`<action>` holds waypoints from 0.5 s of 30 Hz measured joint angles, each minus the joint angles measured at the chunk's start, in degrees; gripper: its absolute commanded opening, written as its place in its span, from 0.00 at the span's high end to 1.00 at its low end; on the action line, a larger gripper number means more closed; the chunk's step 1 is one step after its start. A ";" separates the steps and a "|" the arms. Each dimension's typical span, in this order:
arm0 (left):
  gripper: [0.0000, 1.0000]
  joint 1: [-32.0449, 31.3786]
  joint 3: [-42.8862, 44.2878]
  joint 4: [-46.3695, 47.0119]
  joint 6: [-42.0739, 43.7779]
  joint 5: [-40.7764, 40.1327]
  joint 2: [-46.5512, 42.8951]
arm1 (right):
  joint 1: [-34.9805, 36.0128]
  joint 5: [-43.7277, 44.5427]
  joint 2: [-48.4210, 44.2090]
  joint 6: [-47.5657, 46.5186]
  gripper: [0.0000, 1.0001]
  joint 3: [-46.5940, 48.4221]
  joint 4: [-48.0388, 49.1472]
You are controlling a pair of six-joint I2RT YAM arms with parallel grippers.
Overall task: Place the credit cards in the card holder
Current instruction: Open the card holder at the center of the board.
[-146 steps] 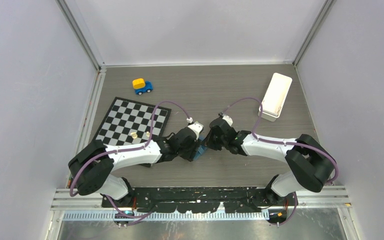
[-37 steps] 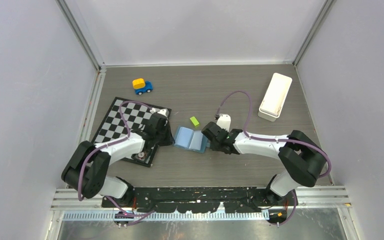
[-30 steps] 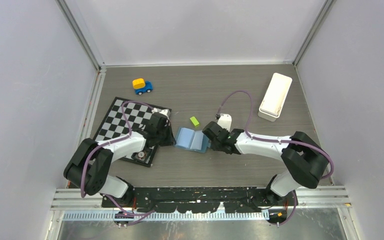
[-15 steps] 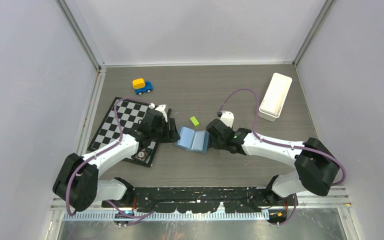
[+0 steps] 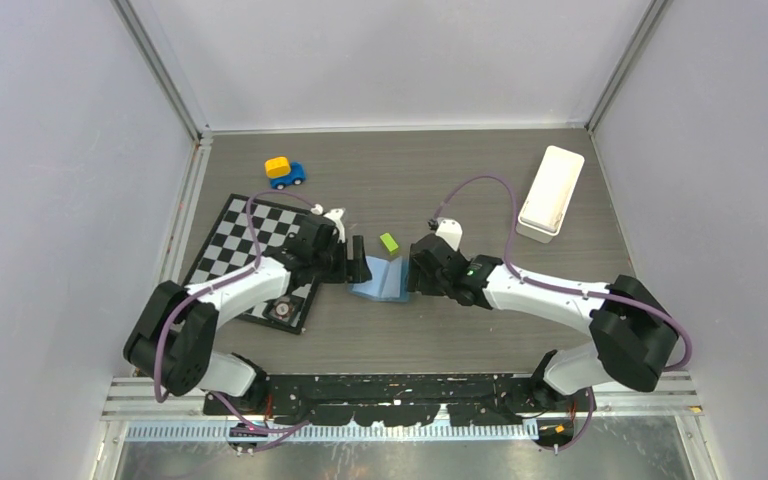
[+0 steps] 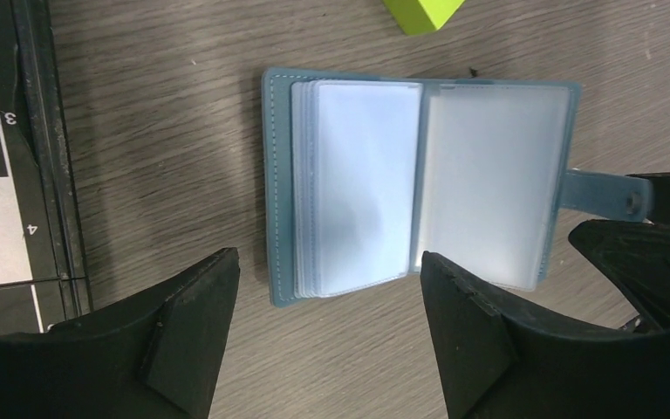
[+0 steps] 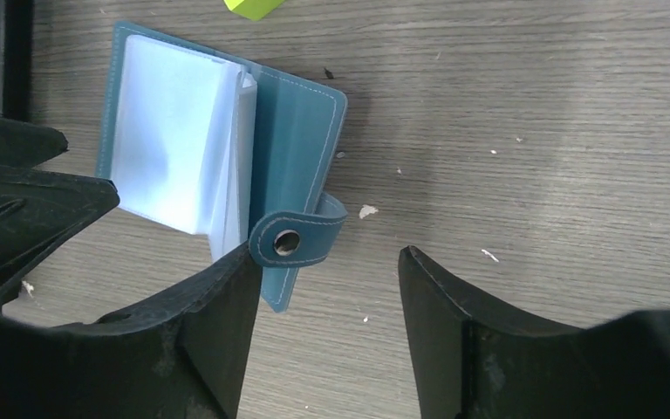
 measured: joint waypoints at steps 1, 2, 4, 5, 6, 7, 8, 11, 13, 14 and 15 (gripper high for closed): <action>0.22 0.00 0.00 0.13 0.04 0.04 0.72 | 0.00 0.07 0.44 0.02 0.41 0.00 0.04; 0.22 0.00 0.00 0.28 0.09 0.07 1.27 | 0.00 0.11 0.87 0.09 0.43 0.00 0.02; 0.21 0.00 0.00 0.92 0.17 0.07 2.64 | 0.00 0.44 1.73 0.35 0.49 0.00 -0.20; 0.21 0.00 0.00 1.14 0.17 0.07 3.30 | 0.00 0.59 2.03 0.55 0.51 0.00 -0.39; 0.22 0.00 0.00 1.22 0.17 0.07 3.80 | 0.00 0.83 2.23 0.70 0.52 0.00 -0.57; 0.23 0.00 0.00 1.33 0.17 0.07 4.24 | 0.00 1.09 2.45 0.96 0.53 0.00 -0.81; 0.24 0.00 0.00 1.42 0.17 0.07 4.55 | 0.00 1.38 2.64 1.22 0.54 0.00 -0.96; 0.34 0.00 0.00 1.95 -0.02 0.24 4.96 | -0.02 1.92 3.08 1.68 0.56 -0.02 -1.36; 0.43 0.00 0.00 2.73 -0.35 0.79 5.01 | -0.02 2.12 3.39 1.84 0.56 -0.04 -1.40; 0.46 0.00 0.00 3.15 -0.39 1.09 5.01 | -0.02 2.21 3.48 1.90 0.56 -0.04 -1.42; 0.49 0.00 0.00 3.74 -0.74 1.53 5.01 | -0.02 2.29 3.63 1.92 0.56 -0.04 -1.46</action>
